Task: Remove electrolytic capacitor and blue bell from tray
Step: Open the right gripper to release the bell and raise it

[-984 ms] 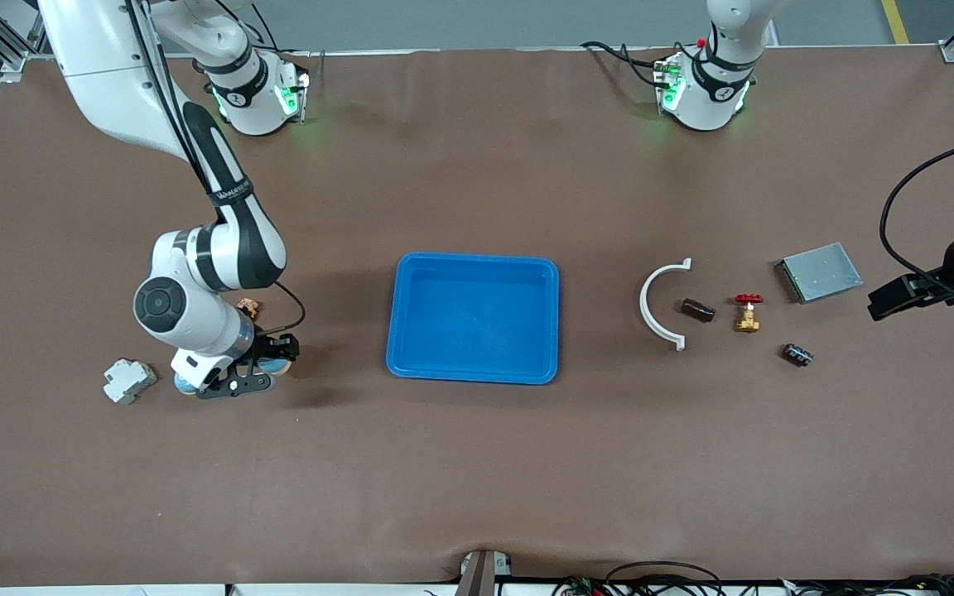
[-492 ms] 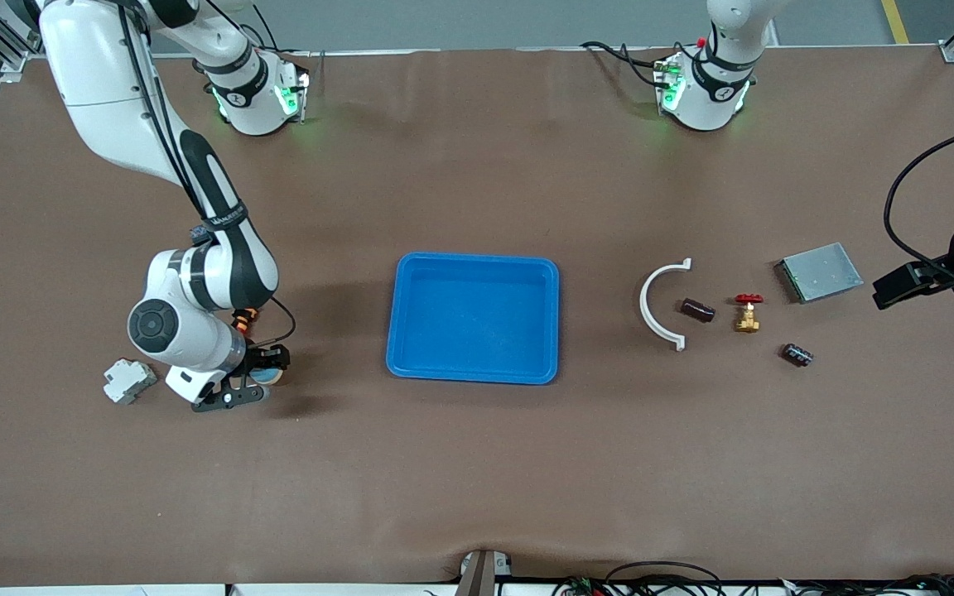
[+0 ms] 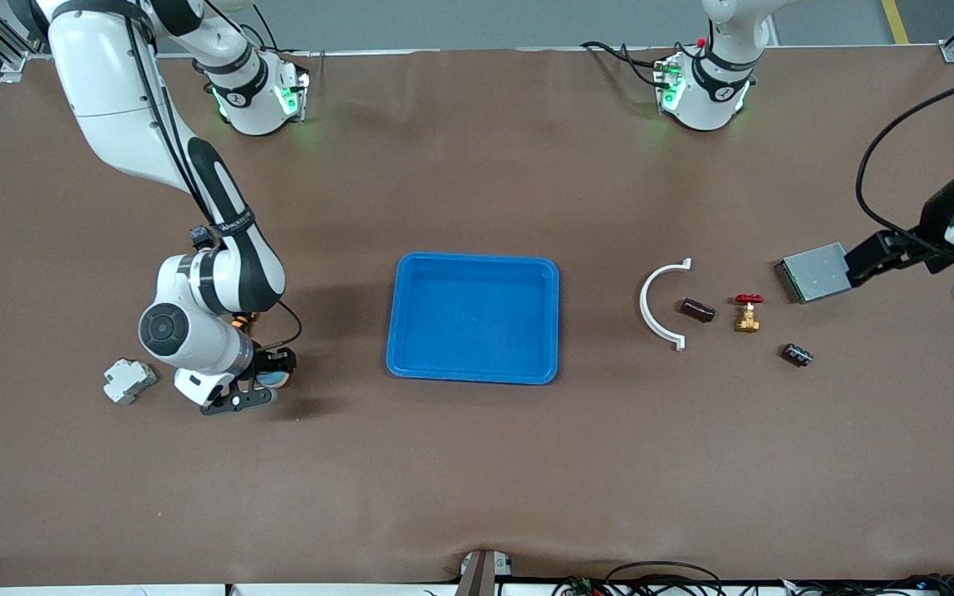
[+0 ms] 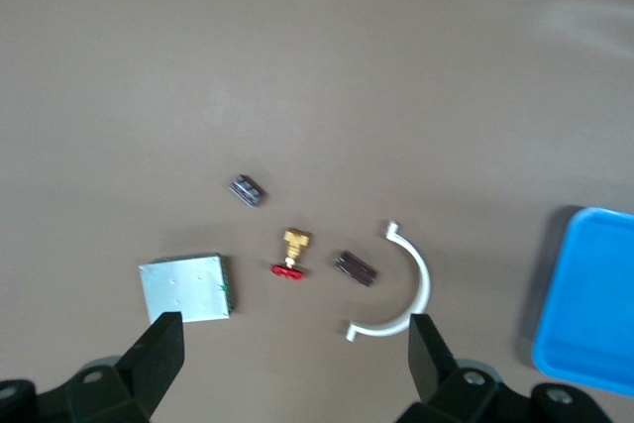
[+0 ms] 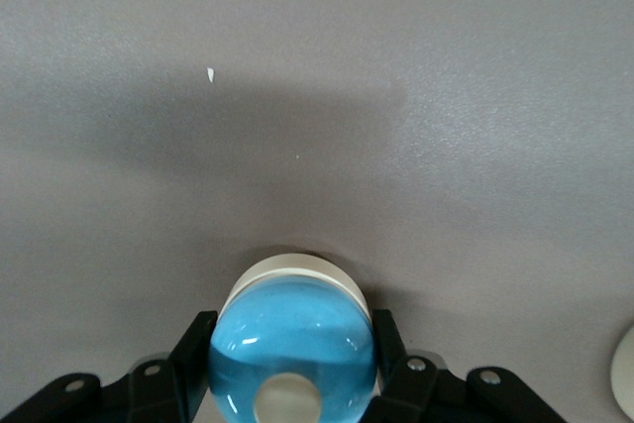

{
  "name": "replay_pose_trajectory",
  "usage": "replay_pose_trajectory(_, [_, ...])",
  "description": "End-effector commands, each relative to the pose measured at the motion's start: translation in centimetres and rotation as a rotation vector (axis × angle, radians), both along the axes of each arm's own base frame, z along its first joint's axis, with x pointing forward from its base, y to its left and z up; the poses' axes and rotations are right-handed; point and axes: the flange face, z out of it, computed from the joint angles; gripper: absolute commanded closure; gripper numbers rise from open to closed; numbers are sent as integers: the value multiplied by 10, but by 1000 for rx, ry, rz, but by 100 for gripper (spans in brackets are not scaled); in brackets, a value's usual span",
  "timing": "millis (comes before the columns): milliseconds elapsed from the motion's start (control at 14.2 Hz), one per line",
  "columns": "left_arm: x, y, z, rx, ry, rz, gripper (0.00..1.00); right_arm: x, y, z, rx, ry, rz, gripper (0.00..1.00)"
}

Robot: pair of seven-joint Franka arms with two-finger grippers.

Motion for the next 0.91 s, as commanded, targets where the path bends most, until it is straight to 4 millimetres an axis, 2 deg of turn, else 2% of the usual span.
replay_pose_trajectory(0, [-21,12,15,-3,21,-1,0,5,3,0,0,-9,13,76])
replay_pose_trajectory(70, [-27,8,18,5,27,-10,0,5,2,0,0,-9,12,59])
replay_pose_trajectory(141, [-33,8,15,14,46,-24,0,5,2,1,0,-9,10,23])
replay_pose_trajectory(211, [-39,9,12,18,56,-38,0,6,-3,2,2,-9,-1,0])
replay_pose_trajectory(352, [-47,18,11,-28,70,-45,0,6,-5,4,2,-1,-1,0])
replay_pose_trajectory(562, [-60,38,11,-62,60,-91,0,2,-1,22,5,26,-6,0])
replay_pose_trajectory(844, [-69,31,15,-51,50,-114,0,-12,5,94,7,123,-36,0])
